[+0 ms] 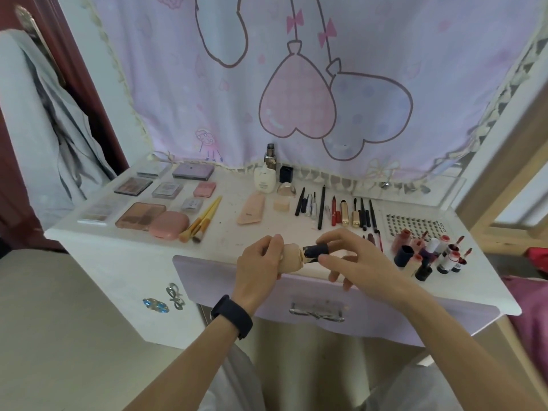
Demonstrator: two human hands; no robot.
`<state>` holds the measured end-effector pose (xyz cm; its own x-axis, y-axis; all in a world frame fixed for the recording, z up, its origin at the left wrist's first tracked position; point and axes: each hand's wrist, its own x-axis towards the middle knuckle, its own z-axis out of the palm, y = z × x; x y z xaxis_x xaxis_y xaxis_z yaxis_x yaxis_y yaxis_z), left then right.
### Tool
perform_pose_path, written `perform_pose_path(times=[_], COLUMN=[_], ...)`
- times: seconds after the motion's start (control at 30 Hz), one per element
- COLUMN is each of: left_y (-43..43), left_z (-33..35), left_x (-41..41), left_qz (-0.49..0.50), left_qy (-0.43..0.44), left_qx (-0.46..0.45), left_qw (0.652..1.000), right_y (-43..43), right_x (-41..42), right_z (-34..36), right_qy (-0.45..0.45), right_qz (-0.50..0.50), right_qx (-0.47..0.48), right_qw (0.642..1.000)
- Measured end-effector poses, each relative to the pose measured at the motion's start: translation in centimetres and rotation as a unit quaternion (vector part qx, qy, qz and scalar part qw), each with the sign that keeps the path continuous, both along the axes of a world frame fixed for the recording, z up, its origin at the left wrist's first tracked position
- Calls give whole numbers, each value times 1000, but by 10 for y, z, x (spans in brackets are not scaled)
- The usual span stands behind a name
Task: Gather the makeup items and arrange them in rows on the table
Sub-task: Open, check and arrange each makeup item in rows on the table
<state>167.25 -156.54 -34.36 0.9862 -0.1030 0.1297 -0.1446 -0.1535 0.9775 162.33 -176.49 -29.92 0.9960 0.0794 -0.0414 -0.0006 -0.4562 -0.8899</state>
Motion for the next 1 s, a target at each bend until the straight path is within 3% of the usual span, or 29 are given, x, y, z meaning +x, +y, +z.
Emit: perform_pose_path(times=[0.2, 0.47, 0.6, 0.8, 1.0], left_y=[0, 7, 9, 16, 22], left_z=[-1, -2, 0, -1, 0], left_x=[-3, 0, -1, -1, 2], left_qz=[-2, 6, 4, 13, -3], left_qy=[-2, 13, 9, 27, 38], left_qx=[-1, -1, -5, -15, -16], left_qw=[1000, 1000, 1000, 999, 999], right_y=[6, 5, 12, 10, 17], right_x=[3, 5, 8, 12, 17], right_z=[7, 7, 10, 6, 14], right_qy=[14, 3, 46, 15, 48], right_qz=[-10, 16, 15, 62, 61], right_qx=[-68, 19, -59, 24, -71], right_qw=[998, 1000, 997, 998, 994])
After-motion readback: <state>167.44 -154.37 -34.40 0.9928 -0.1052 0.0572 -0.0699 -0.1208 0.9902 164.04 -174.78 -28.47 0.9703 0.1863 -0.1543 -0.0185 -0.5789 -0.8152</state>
